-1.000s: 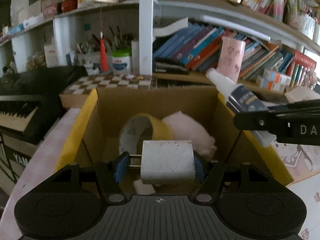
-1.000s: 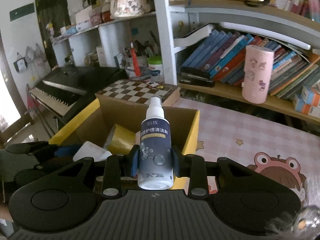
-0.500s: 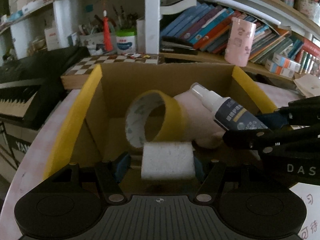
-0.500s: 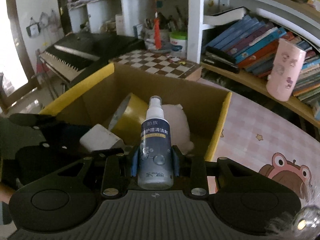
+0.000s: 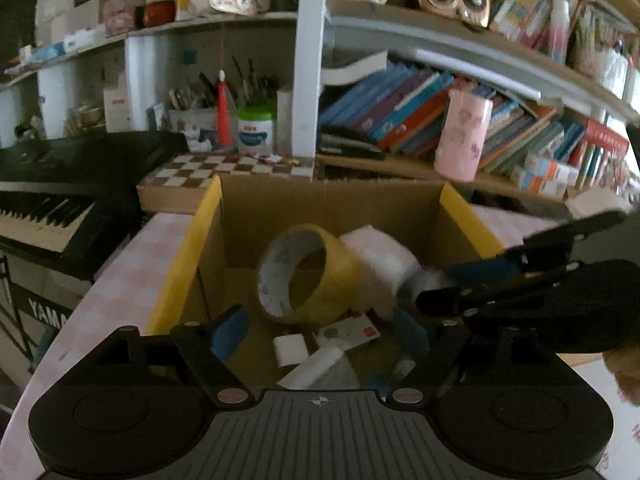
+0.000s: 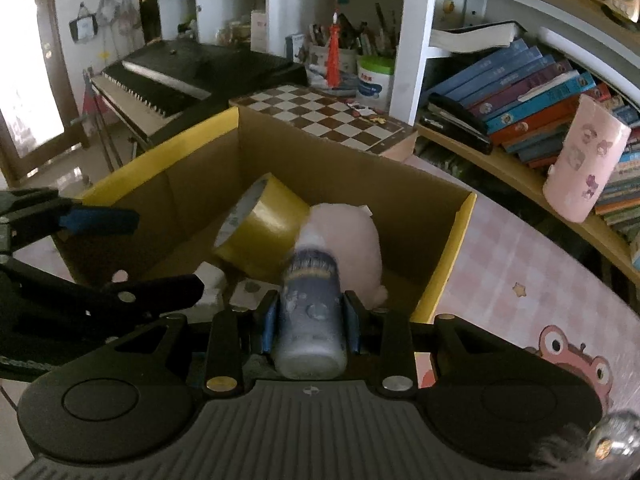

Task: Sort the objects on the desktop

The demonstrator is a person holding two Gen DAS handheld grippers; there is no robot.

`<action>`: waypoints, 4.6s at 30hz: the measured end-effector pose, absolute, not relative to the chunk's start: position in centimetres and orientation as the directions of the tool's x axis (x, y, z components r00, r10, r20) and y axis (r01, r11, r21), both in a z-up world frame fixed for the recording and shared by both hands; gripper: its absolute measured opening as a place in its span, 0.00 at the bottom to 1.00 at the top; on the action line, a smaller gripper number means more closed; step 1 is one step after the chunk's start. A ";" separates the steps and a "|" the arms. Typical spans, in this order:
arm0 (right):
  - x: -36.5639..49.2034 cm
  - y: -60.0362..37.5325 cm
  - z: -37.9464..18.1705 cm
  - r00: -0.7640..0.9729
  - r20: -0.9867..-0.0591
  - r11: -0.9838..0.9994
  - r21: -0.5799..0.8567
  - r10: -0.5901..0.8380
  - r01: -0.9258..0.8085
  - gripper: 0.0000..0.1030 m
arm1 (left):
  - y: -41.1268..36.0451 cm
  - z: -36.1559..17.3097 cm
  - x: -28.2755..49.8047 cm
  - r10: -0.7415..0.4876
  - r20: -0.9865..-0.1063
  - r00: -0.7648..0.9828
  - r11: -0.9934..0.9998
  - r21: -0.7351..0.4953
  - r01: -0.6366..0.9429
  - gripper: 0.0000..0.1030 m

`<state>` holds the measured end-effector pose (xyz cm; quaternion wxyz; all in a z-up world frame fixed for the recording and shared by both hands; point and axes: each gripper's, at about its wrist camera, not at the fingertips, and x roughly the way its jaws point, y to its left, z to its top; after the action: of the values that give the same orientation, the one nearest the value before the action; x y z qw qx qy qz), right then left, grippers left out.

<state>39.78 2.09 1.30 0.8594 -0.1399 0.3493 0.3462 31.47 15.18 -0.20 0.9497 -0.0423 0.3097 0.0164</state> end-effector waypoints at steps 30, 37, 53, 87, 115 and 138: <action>24.3 -6.8 6.7 0.761 -0.509 0.899 0.066 0.404 -0.433 0.35 | 12.8 3.9 17.5 -0.020 -0.448 0.894 0.996 -0.082 -0.019 0.81; 19.6 -7.7 6.3 0.790 -0.496 0.926 0.084 0.359 -0.368 0.35 | 12.5 3.8 14.1 -0.035 -0.446 0.894 0.996 -0.084 -0.004 0.82; 11.2 -10.0 3.1 0.819 -0.527 0.970 0.047 0.228 -0.240 0.35 | 9.3 1.6 9.5 -0.043 -0.462 0.886 0.996 -0.090 0.002 0.86; 8.0 -15.0 0.0 0.792 -0.604 0.996 0.037 0.091 -0.086 0.79 | 2.5 -0.9 8.6 -0.051 -0.576 0.816 0.997 0.014 0.073 1.00; 8.4 -14.9 -0.4 0.772 -0.630 0.996 0.022 0.083 -0.090 0.86 | 2.2 -1.5 9.8 -0.063 -0.612 0.788 0.996 0.006 0.085 1.00; 8.2 -14.8 -0.7 0.771 -0.631 0.996 0.028 0.085 -0.087 0.86 | 2.1 -1.4 9.1 -0.077 -0.604 0.793 0.996 -0.010 0.089 1.00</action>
<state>8.25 -14.84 -0.71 0.9411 -0.0017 0.3350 0.0459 9.06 2.15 -1.36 0.9468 0.0092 0.3188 -0.0437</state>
